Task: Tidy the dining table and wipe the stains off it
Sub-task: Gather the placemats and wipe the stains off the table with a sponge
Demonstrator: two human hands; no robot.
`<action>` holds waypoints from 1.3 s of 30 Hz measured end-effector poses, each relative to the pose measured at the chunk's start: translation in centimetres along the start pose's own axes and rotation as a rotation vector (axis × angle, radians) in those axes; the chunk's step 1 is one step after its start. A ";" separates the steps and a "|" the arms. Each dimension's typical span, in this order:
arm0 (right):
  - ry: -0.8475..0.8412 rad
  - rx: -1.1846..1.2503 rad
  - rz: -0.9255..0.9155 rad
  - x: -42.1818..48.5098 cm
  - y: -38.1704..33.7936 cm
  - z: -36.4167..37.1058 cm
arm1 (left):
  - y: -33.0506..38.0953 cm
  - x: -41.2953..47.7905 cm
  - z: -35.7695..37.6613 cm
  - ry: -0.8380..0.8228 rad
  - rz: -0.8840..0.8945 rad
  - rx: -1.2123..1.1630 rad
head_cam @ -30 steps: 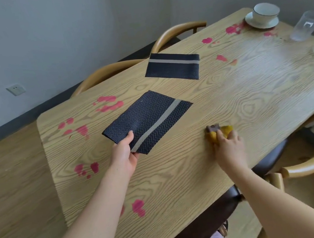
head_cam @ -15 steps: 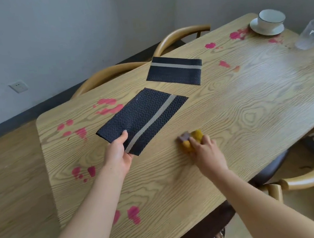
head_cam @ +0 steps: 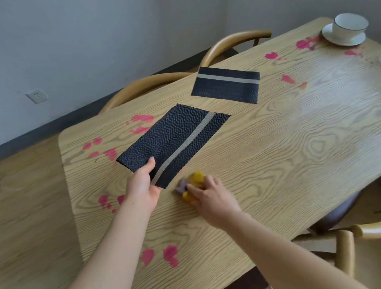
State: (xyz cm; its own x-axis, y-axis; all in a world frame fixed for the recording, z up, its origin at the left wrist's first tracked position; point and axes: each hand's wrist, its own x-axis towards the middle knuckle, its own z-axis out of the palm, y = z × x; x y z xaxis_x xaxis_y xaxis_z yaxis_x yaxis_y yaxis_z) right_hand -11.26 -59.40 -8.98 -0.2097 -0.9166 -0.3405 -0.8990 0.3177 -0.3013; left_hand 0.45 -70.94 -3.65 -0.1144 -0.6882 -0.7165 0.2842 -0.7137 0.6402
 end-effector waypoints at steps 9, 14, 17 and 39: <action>0.144 0.085 0.342 -0.6 8.7 -1.6 | 1.1 -0.2 -1.6 -0.023 0.013 -0.048; 0.221 0.107 0.528 -2.8 12.1 -1.5 | 0.7 -0.3 -2.8 -0.018 0.001 -0.013; 0.226 0.114 0.502 -3.5 8.8 -0.3 | 0.4 -0.6 -3.2 -0.034 0.000 -0.023; 0.187 0.068 0.327 -8.1 9.6 0.8 | -4.3 -2.9 5.2 -0.223 0.000 0.194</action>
State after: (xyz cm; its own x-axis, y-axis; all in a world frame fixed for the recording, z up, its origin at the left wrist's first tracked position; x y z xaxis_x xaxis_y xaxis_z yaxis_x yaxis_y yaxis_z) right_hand -17.91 -48.76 -9.80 -0.5539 -0.7904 -0.2617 -0.7466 0.6106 -0.2642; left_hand -5.41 -66.60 -2.91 -0.3270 -0.6846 -0.6515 0.0992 -0.7105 0.6967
